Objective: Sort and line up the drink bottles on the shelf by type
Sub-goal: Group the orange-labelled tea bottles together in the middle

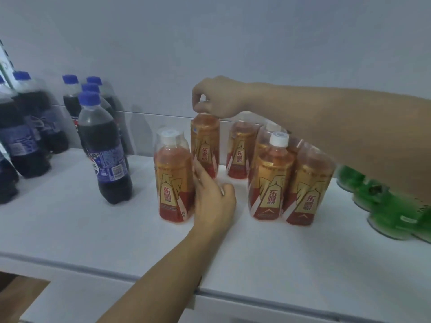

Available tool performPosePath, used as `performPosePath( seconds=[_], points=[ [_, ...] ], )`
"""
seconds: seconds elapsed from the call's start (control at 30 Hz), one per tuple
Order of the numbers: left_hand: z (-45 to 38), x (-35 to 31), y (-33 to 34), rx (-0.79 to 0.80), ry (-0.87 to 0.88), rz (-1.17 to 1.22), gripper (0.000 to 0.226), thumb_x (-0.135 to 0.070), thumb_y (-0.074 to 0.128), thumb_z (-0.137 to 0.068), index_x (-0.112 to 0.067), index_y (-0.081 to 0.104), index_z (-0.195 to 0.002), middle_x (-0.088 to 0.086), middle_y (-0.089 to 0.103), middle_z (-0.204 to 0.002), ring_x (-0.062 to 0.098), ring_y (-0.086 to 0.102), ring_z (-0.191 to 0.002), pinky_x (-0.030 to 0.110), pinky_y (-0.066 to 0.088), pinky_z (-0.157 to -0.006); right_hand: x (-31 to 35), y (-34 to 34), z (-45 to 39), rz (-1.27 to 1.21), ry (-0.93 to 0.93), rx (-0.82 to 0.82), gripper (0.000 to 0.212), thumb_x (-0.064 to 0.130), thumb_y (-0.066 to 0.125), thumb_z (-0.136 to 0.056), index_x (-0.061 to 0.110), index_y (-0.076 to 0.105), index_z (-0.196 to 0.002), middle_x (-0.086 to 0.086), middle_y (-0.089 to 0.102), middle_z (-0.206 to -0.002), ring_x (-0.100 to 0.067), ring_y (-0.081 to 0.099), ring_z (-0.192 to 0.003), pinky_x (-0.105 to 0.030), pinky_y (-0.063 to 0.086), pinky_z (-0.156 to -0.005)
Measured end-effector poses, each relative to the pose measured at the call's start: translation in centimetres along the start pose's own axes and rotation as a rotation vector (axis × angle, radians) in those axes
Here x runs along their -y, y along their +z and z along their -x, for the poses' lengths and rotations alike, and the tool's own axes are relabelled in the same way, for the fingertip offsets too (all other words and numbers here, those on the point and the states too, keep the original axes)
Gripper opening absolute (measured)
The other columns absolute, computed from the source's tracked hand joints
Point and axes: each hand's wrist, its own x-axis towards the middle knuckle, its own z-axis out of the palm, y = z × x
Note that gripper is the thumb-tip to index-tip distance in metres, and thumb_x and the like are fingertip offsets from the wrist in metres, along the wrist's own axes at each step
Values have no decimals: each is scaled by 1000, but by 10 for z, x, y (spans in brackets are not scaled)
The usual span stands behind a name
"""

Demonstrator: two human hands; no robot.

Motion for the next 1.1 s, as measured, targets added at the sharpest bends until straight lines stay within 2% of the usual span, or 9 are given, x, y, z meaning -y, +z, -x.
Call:
performPosePath(
  seconds=[0.1,0.17,0.23,0.47,0.57,0.77,0.9,1.03,1.1],
  points=[
    [3,-2,-1,12,2,41,88,-22,47,-102,-24,-21,-158,-3,-8,-169,21,11,-154,39,17,-120,1,-12,23,-40,23,25,9,34,55,-100,28,62,-100,13,59,-82,-13,65,-75,-31,51,-80],
    [2,0,0,18,13,33,89,-22,50,-99,-24,-16,-159,0,10,-167,22,26,-150,40,29,-117,-1,-16,36,-55,32,56,11,34,56,-100,28,64,-100,11,64,-77,-15,69,-73,-31,52,-77],
    [1,0,1,49,27,5,87,-26,52,-98,-28,-9,-160,-2,27,-161,20,38,-144,41,38,-112,-6,-15,46,-56,44,63,11,35,56,-99,29,65,-100,6,69,-79,-16,70,-75,-31,53,-77],
    [3,2,4,163,135,-88,66,-21,52,-88,-37,27,-148,-10,53,-140,14,54,-127,43,50,-104,-33,-4,65,-74,116,70,8,34,60,-98,32,67,-100,13,64,-93,-18,67,-89,-31,53,-76],
    [0,3,6,184,139,-81,65,-18,55,-89,-37,30,-146,-20,51,-135,4,51,-122,34,46,-104,-41,1,68,-73,115,47,9,33,61,-97,31,68,-102,23,53,-88,-17,62,-91,-30,49,-77],
    [-2,2,1,226,177,-106,54,-17,51,-97,-32,34,-145,-20,53,-120,4,50,-104,25,40,-87,-38,9,76,9,88,-24,10,30,60,-95,30,70,-96,16,59,-84,-16,61,-86,-25,43,-65],
    [8,-1,-12,320,170,-226,53,-24,50,-96,-29,36,-147,-10,58,-135,9,55,-109,30,45,-94,-16,-3,85,17,17,-119,23,33,52,-101,23,70,-111,7,69,-105,-15,64,-94,-28,50,-82],
    [42,13,-53,351,146,-380,47,-31,52,-98,-29,49,-145,-10,58,-137,11,58,-121,35,49,-104,34,-15,91,-177,-106,-164,33,46,43,-105,27,59,-126,10,63,-109,4,56,-76,-13,37,-66],
    [55,24,-84,312,117,-362,29,-29,57,-97,-34,64,-125,-17,64,-127,3,61,-111,29,50,-100,56,-11,89,-210,-151,-79,41,53,41,-104,31,50,-136,14,56,-108,5,54,-79,-13,36,-69]
  ],
)
